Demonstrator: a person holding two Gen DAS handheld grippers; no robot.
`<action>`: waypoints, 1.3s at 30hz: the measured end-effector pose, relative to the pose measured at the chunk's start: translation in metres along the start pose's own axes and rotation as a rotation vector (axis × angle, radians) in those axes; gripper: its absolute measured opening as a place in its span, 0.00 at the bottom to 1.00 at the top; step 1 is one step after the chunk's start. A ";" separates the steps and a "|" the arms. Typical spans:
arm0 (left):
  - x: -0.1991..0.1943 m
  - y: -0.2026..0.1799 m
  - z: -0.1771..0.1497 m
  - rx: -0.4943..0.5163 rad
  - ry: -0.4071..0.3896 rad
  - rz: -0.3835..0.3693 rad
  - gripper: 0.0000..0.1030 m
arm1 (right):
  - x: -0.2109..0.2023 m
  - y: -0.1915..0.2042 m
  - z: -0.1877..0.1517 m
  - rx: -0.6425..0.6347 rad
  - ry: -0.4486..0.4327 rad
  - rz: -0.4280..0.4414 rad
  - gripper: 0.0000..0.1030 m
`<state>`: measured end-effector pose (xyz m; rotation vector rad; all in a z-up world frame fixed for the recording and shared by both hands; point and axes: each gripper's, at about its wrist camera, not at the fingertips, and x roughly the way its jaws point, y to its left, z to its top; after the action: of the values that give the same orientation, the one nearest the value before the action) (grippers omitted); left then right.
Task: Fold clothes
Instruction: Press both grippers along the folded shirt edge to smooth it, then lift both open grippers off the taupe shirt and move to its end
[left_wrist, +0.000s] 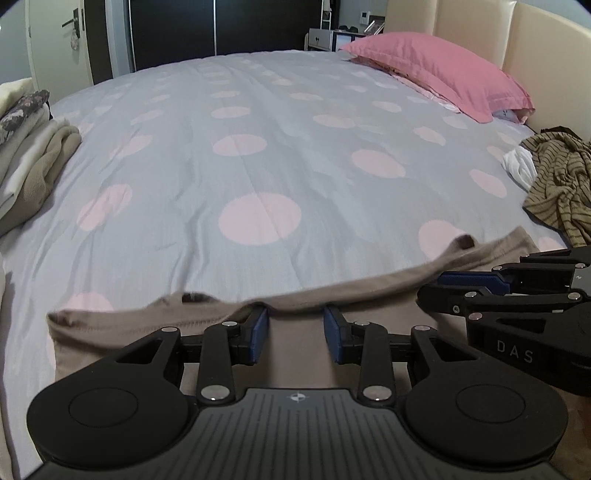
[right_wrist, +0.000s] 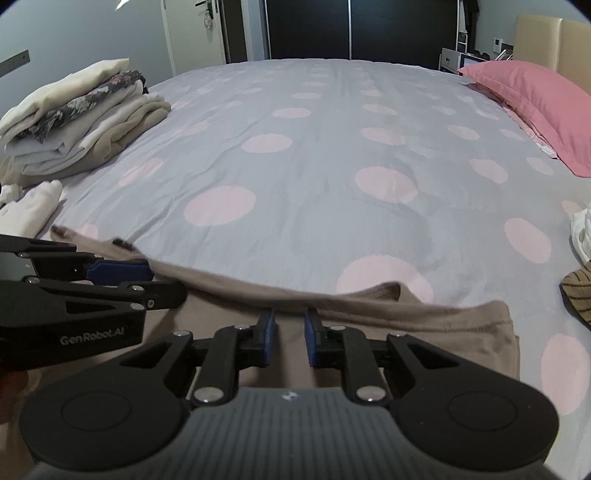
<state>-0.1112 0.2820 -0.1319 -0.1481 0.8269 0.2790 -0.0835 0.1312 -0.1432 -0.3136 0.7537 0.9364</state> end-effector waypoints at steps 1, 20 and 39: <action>0.001 0.000 0.002 0.001 -0.007 0.002 0.31 | 0.001 0.000 0.002 0.004 -0.001 -0.001 0.19; -0.032 0.011 0.013 -0.076 -0.041 0.029 0.59 | -0.034 -0.005 0.012 0.057 -0.059 0.019 0.75; -0.104 0.001 -0.018 -0.132 -0.173 0.181 0.73 | -0.097 -0.028 -0.025 0.082 -0.078 -0.044 0.93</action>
<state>-0.1909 0.2598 -0.0670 -0.1709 0.6504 0.5103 -0.1074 0.0419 -0.0948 -0.2204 0.7090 0.8686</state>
